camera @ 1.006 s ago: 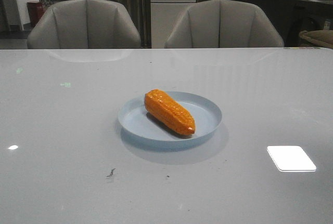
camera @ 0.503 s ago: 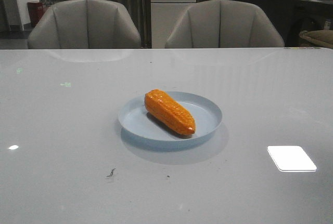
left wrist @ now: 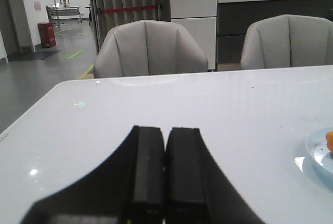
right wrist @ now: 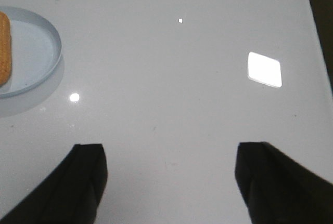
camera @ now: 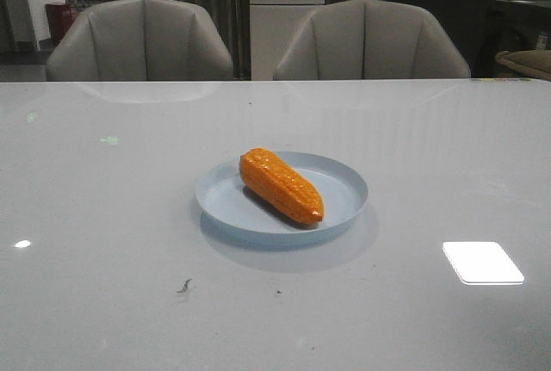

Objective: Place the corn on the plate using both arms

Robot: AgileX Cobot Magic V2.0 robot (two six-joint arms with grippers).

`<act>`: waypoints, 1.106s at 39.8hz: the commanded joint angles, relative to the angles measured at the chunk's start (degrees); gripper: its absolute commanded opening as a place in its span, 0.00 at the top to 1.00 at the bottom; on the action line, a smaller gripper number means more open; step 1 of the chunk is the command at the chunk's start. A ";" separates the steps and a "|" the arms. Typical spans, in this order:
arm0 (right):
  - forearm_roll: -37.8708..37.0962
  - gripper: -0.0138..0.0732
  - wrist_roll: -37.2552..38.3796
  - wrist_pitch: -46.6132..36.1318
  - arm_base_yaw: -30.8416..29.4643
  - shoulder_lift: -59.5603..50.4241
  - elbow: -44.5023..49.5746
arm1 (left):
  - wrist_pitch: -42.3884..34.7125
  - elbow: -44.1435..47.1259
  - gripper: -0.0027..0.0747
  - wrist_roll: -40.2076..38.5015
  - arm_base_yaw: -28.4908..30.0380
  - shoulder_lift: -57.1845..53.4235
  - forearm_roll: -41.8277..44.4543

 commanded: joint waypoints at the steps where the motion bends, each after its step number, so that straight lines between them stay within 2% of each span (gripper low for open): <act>1: 0.85 0.16 -0.34 -5.06 0.12 -4.51 0.81 | -4.34 2.11 0.84 -0.48 0.11 -1.28 -0.59; 4: 2.16 0.29 0.46 -5.57 0.12 -8.14 3.51 | -4.34 2.11 0.84 -0.48 0.11 -1.28 -0.59; 8: 3.23 0.52 1.88 -8.85 0.19 -13.67 7.32 | -4.34 2.11 0.84 -0.48 0.11 -1.28 -0.59; 12: 3.34 0.80 2.25 -14.87 0.19 -20.47 12.45 | -4.34 2.11 0.84 -0.48 0.11 -1.28 -0.59; 14: 3.34 0.76 2.86 -17.69 0.19 -23.75 13.99 | -4.34 2.11 0.84 -0.48 0.11 -1.28 -0.59; 18: 3.34 0.78 4.08 -24.97 0.19 -31.48 18.09 | -4.34 2.11 0.84 -0.48 0.11 -1.28 -0.59; 25: 3.09 0.78 10.00 -39.41 1.75 -31.02 25.04 | -4.34 2.11 0.84 -0.48 0.11 -1.15 -0.59; 32: 2.94 0.78 10.58 -45.57 5.22 -31.02 35.28 | -4.34 2.11 0.84 -0.48 0.11 -1.15 -0.59; 36: 2.94 0.78 10.58 -37.91 5.63 -31.02 35.07 | -4.34 2.11 0.84 -0.48 0.11 -1.15 -0.59; 44: 2.94 0.78 10.58 -35.06 5.63 -31.02 35.07 | -4.34 2.11 0.84 -0.48 0.11 -1.15 -0.59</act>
